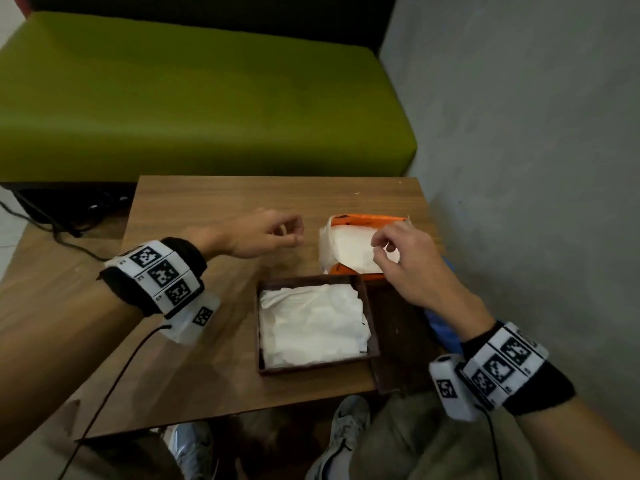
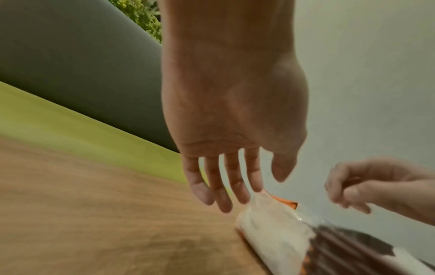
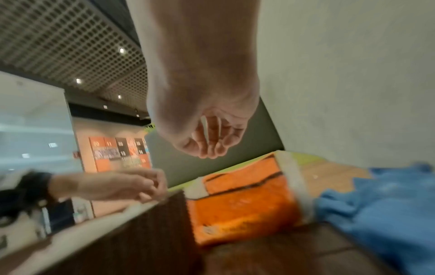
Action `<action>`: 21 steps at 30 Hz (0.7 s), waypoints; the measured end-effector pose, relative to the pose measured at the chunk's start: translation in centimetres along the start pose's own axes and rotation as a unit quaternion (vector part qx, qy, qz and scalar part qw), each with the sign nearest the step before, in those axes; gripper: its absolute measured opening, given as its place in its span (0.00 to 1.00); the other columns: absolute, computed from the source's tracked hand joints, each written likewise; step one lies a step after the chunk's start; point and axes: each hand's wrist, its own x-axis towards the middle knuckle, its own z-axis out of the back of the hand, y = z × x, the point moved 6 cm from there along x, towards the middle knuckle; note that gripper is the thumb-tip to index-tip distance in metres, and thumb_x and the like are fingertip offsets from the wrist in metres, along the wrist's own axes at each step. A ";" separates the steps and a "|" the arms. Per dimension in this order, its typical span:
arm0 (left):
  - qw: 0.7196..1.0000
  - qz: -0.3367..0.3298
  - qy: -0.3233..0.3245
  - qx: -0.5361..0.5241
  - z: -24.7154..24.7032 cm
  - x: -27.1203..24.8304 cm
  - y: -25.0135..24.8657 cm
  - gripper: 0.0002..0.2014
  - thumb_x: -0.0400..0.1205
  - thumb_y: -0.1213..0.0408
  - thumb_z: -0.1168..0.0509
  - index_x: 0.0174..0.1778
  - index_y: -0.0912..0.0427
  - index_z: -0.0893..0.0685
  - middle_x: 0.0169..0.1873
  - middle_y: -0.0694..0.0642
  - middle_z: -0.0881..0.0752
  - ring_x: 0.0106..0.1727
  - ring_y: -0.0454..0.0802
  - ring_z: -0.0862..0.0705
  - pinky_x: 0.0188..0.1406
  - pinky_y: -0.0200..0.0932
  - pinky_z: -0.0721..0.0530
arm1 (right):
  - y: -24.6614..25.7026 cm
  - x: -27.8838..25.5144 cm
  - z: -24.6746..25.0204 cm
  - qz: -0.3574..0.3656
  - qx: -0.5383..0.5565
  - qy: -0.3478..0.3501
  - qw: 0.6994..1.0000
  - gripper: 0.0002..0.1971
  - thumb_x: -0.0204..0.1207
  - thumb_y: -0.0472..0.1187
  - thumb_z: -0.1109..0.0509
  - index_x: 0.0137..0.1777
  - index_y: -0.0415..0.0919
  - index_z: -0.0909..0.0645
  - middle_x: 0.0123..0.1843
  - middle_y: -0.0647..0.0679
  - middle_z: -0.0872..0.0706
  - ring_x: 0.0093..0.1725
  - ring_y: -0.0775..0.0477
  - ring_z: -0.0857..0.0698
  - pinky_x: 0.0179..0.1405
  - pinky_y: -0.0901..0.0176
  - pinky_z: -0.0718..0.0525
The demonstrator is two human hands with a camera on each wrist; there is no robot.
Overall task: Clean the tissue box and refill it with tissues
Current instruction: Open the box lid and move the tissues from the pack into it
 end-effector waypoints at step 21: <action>0.995 -0.023 0.056 -0.082 -4.0 6.3 -1.1 0.24 0.79 0.56 0.29 0.68 0.42 0.29 0.68 0.54 0.27 0.64 0.56 0.21 0.64 0.59 0.17 | -3.3 0.8 -5.3 0.002 -0.147 0.050 0.988 0.33 0.73 0.48 0.27 0.76 0.42 0.35 0.73 0.42 0.27 0.74 0.39 0.33 0.74 0.39 0.30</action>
